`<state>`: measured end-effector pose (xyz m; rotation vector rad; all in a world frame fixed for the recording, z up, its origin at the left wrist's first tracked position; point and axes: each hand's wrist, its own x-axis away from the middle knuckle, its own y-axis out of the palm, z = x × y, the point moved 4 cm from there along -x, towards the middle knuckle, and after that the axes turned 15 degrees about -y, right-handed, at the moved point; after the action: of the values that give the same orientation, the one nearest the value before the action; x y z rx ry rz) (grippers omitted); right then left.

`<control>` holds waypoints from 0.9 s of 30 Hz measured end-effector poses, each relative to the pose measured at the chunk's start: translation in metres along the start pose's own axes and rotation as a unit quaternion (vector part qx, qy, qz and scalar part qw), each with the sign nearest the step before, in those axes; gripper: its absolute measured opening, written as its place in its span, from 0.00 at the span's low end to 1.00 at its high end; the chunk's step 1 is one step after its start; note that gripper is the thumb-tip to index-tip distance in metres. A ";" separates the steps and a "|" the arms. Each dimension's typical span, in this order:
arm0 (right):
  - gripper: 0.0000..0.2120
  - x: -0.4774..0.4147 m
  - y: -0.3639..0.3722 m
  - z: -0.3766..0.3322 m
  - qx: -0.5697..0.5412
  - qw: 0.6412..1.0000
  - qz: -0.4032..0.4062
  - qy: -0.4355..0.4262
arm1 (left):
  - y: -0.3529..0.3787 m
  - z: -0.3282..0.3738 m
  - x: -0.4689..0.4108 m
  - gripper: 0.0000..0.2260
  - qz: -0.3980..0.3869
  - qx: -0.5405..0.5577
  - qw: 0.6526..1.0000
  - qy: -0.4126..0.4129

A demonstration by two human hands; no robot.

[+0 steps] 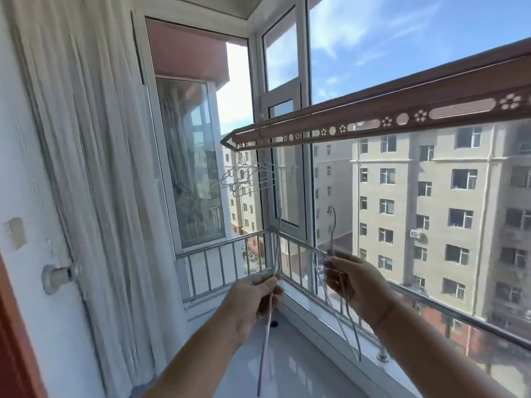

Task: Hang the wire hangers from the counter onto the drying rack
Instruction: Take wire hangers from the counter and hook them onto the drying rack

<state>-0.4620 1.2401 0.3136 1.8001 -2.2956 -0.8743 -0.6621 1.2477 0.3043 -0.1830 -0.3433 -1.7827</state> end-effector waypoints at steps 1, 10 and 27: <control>0.08 -0.011 0.006 0.001 -0.001 1.000 0.001 -0.008 | -0.008 0.011 -0.014 0.07 -0.007 -0.003 1.000 0.004; 0.11 -0.111 0.048 0.021 0.008 0.998 0.054 -0.030 | -0.063 0.106 -0.130 0.08 -0.039 -0.021 0.999 0.030; 0.14 -0.337 0.074 0.053 0.071 0.990 0.068 -0.103 | -0.062 0.229 -0.348 0.08 -0.086 0.013 0.992 0.091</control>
<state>-0.4474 1.5788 0.3954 1.6473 -2.6368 -0.9354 -0.6530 1.6565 0.4062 0.0288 -0.2575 -1.9476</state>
